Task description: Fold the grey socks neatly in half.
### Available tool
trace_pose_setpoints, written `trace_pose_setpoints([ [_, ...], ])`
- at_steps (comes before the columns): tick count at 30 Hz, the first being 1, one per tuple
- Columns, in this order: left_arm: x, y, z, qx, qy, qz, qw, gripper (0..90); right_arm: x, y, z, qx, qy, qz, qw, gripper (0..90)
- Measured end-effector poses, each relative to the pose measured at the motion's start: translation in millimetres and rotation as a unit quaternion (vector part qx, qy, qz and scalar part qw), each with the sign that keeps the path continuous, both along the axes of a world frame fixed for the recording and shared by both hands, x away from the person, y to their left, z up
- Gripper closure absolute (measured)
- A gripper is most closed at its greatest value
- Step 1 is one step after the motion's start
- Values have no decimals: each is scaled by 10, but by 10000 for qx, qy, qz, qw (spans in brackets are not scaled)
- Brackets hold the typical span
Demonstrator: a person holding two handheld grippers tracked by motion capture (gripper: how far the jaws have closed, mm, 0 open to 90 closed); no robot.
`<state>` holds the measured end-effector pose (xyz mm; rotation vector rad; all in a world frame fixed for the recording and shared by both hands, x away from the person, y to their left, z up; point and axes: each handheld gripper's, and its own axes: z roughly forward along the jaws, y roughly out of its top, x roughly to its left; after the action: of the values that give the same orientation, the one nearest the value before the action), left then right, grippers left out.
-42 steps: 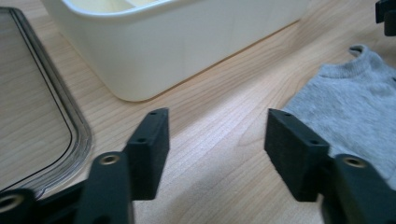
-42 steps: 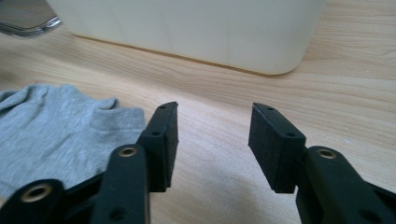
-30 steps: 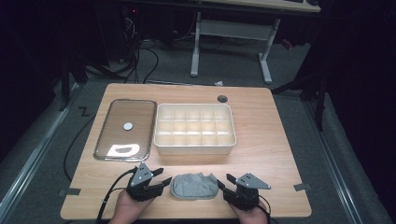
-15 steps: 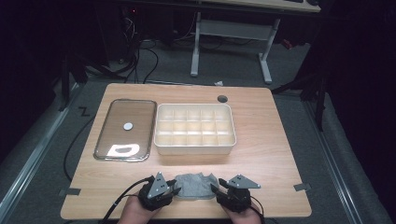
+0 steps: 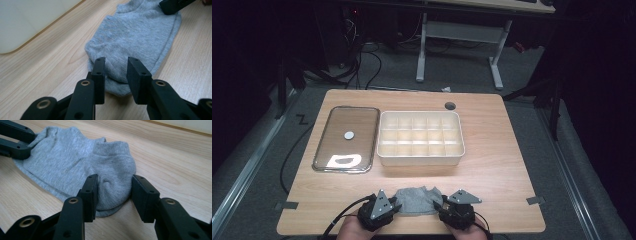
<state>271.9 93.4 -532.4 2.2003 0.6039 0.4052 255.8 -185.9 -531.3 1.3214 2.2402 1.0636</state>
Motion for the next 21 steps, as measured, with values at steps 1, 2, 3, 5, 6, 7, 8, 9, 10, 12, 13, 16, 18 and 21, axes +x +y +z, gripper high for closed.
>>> trace_pose_setpoints([
  [1, -18, 10, 1, 3, 6, 32, 10000, 686, -3, 8, -3, 22, -7, 21, 10000, 618],
  [2, -25, 17, 1, -4, 25, 49, 10000, 686, -6, 17, -5, 47, -2, 19, 10000, 626],
  [3, -26, 20, -1, -23, 34, 59, 10000, 685, -9, 26, -4, 56, 13, 26, 10000, 640],
  [5, -21, 23, -1, -48, 68, 68, 9999, 679, -6, 34, -3, 89, 49, 49, 9999, 691],
  [6, -20, 24, 0, -43, 77, 65, 9999, 677, -3, 37, -3, 114, 69, 74, 9999, 719],
  [7, -19, 25, 1, -36, 76, 63, 9999, 675, -2, 43, -4, 146, 84, 76, 9998, 738],
  [8, -19, 25, 1, -36, 76, 63, 9999, 671, -3, 48, -6, 160, 86, 92, 9998, 758],
  [9, -13, 27, 2, -34, 88, 81, 9999, 663, -3, 52, -5, 172, 103, 110, 9997, 772],
  [10, -11, 26, 3, -34, 94, 91, 9999, 658, 0, 50, -4, 153, 109, 133, 9997, 777],
  [12, -9, 20, 4, -33, 96, 116, 9999, 651, 4, 52, 0, 145, 123, 161, 9997, 787],
  [13, -8, 14, 3, -33, 89, 123, 9999, 649, 7, 56, 4, 133, 121, 187, 9997, 791],
  [16, 3, -7, 3, -25, 73, 204, 9998, 643, 5, 60, 7, 108, 110, 192, 9997, 797],
  [18, 55, -76, 6, 30, 4, 334, 9994, 643, 25, 60, 14, 70, 86, 247, 9996, 800],
  [21, 115, -136, 20, 113, -1, 383, 9992, 643, 116, 67, 53, 3, 43, 277, 9996, 804],
])
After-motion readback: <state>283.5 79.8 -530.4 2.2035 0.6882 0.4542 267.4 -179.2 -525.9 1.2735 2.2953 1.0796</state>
